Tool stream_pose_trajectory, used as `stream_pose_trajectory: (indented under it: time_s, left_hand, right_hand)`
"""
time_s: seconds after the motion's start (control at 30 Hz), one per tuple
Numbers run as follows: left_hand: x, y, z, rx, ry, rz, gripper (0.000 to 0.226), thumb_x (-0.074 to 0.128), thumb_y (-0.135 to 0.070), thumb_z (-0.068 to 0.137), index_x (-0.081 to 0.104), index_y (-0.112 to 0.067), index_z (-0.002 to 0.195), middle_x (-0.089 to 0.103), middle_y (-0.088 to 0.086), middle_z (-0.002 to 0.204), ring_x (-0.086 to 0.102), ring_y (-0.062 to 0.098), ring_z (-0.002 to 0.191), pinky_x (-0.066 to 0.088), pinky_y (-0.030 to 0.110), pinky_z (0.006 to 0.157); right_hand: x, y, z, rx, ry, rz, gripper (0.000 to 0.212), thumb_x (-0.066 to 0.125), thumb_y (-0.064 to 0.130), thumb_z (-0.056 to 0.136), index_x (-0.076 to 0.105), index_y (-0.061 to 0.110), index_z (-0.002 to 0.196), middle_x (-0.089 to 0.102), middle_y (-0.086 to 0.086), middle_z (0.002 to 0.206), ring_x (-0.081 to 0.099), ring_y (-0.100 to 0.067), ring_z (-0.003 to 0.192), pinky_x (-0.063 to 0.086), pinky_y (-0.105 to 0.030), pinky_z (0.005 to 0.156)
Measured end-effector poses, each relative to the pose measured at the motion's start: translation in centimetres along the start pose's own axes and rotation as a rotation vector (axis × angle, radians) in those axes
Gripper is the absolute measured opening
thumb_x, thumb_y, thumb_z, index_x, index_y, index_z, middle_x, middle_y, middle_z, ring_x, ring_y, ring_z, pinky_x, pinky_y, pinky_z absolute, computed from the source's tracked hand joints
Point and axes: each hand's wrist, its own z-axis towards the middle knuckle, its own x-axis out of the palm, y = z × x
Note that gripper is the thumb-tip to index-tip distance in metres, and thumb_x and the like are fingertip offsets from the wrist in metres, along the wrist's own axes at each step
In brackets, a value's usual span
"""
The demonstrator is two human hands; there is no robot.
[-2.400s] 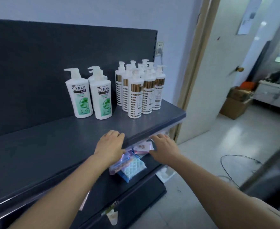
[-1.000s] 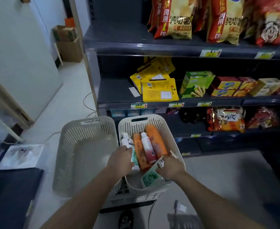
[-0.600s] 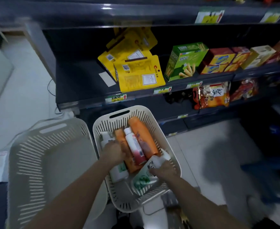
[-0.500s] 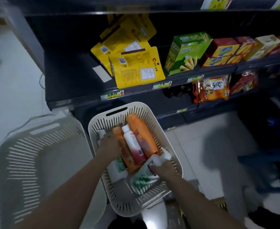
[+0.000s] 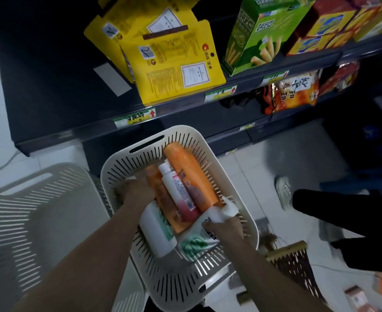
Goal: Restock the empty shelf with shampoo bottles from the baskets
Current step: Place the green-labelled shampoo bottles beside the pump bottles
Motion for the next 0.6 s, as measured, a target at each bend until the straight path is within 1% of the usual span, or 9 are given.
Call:
stream_pose_trajectory:
  time_s: [0.07,0.13,0.2,0.27,0.33,0.43,0.53,0.57,0.6]
  left_hand:
    - [1.5,0.7,0.5,-0.023,0.002,-0.041,0.042,0.041,-0.037,0.096,0.059,-0.004,0.113,0.060,0.021,0.118,0.059,0.032,0.105,0.049,0.040,0.090]
    - [3.6,1.6,1.8,-0.009,-0.028,-0.132,0.045,0.044,-0.038,0.092,0.058,0.000,0.112,0.062,0.022,0.111,0.062,0.032,0.096,0.053,0.040,0.084]
    - [4.6,2.3,2.6,-0.012,-0.065,-0.236,0.035,0.055,-0.035,0.086,0.063,-0.005,0.103,0.068,0.013,0.096,0.066,0.026,0.082,0.058,0.036,0.071]
    - [3.4,2.4,1.1,0.008,-0.098,-0.433,0.019,0.071,-0.024,0.075,0.064,-0.009,0.085,0.067,0.003,0.075,0.066,0.020,0.067,0.055,0.027,0.054]
    - [2.6,2.2,0.0,0.004,-0.068,-0.569,0.025,0.076,-0.017,0.072,0.060,-0.007,0.088,0.063,0.002,0.075,0.064,0.022,0.069,0.050,0.027,0.056]
    - [2.7,2.5,-0.5,0.011,-0.005,-0.601,0.048,0.080,-0.023,0.066,0.052,-0.005,0.101,0.062,0.010,0.089,0.063,0.029,0.083,0.055,0.039,0.069]
    - [2.0,2.5,-1.6,0.058,0.014,-0.613,0.032,0.079,-0.015,0.063,0.054,-0.005,0.080,0.061,0.009,0.077,0.066,0.031,0.083,0.055,0.038,0.066]
    - [1.5,2.4,-2.2,0.077,0.021,-0.613,0.026,0.077,-0.015,0.063,0.058,-0.005,0.077,0.063,0.008,0.075,0.068,0.031,0.083,0.055,0.038,0.066]
    - [1.2,2.3,-2.9,0.081,0.039,-0.586,0.029,0.078,-0.017,0.062,0.063,-0.003,0.082,0.066,0.008,0.080,0.068,0.030,0.086,0.056,0.037,0.068]
  right_hand:
    - [-0.1,0.7,-0.8,0.009,-0.003,-0.003,0.090,0.088,0.039,0.021,0.065,0.010,0.103,0.073,-0.008,0.092,0.072,-0.025,0.079,0.061,-0.045,0.073]
    - [-0.6,2.6,-3.4,0.026,0.008,-0.020,0.077,0.094,0.025,0.038,0.062,0.005,0.106,0.070,-0.009,0.094,0.069,-0.025,0.080,0.058,-0.037,0.070]
    - [-1.0,3.0,-3.8,0.049,0.027,-0.012,0.060,0.091,0.010,0.057,0.059,0.003,0.107,0.066,-0.010,0.096,0.063,-0.022,0.079,0.050,-0.027,0.063]
    - [-1.3,2.7,-3.4,0.045,0.031,-0.054,0.063,0.092,0.014,0.059,0.058,0.004,0.111,0.064,-0.009,0.099,0.062,-0.023,0.083,0.051,-0.030,0.069]
    - [-1.3,2.6,-3.4,0.033,0.038,-0.086,0.066,0.093,0.019,0.057,0.058,0.004,0.112,0.065,-0.008,0.099,0.064,-0.025,0.088,0.055,-0.038,0.079]
    - [-1.4,2.0,-3.5,-0.026,0.037,-0.111,0.066,0.093,0.020,0.057,0.060,0.007,0.113,0.067,-0.007,0.101,0.066,-0.026,0.090,0.057,-0.040,0.081]
    - [-1.3,1.5,-4.4,-0.139,0.045,-0.166,0.074,0.094,0.025,0.054,0.060,0.010,0.119,0.068,-0.006,0.104,0.067,-0.024,0.091,0.058,-0.040,0.080]
    - [-1.3,1.3,-4.7,-0.190,0.046,-0.193,0.077,0.094,0.027,0.053,0.060,0.011,0.120,0.068,-0.005,0.106,0.066,-0.024,0.092,0.058,-0.041,0.081]
    - [-1.3,1.1,-5.0,-0.238,0.050,-0.225,0.080,0.094,0.028,0.052,0.059,0.012,0.123,0.067,-0.004,0.108,0.066,-0.024,0.095,0.057,-0.041,0.082]
